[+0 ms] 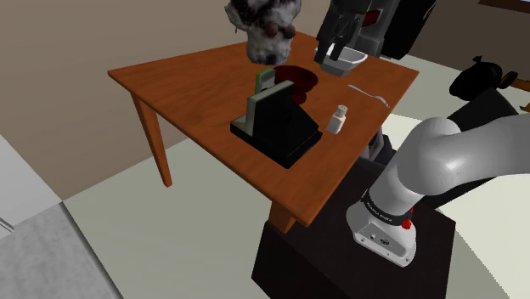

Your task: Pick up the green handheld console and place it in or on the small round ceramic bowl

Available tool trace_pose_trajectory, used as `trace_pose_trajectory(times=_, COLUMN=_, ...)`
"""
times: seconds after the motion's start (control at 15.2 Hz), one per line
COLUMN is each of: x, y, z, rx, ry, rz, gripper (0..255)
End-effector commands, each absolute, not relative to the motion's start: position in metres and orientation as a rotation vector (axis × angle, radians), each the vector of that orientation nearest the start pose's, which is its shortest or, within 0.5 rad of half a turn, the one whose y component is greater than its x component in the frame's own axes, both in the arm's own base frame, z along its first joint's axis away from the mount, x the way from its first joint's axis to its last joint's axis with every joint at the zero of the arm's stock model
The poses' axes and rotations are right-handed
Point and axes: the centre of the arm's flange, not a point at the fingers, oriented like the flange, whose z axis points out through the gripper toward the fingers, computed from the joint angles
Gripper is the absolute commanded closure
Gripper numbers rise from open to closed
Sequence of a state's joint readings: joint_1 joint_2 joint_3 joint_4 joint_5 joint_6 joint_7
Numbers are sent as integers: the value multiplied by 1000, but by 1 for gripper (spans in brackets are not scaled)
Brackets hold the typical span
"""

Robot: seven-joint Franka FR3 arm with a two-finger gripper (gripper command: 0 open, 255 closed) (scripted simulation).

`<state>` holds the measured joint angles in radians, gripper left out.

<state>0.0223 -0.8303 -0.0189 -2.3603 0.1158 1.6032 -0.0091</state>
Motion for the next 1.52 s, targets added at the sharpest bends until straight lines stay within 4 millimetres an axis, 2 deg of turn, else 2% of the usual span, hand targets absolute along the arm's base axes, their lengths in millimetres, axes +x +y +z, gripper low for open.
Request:
trace_pose_trajectory(times=0.0, x=298, y=11, z=606, rx=-3010, ry=-28, rz=-110, gripper=0)
trace_pose_trajectory(times=0.33, x=355, y=43, z=580, rx=-3029, ry=401, rz=-79, gripper=0)
trace_pose_trajectory(times=0.59, x=405, y=55, z=558, rx=-3002, ry=748, rz=-53, gripper=0)
trace_pose_trajectory(times=0.86, x=456, y=56, z=534, rx=-2935, ry=1094, rz=-25, gripper=0)
trace_pose_trajectory(times=1.12, x=504, y=45, z=508, rx=-2828, ry=1433, rz=4, gripper=0)
trace_pose_trajectory(times=1.19, x=510, y=43, z=505, rx=-2812, ry=1475, rz=7, gripper=0)
trace_pose_trajectory(times=1.45, x=509, y=42, z=484, rx=-2812, ry=1475, rz=7, gripper=0)
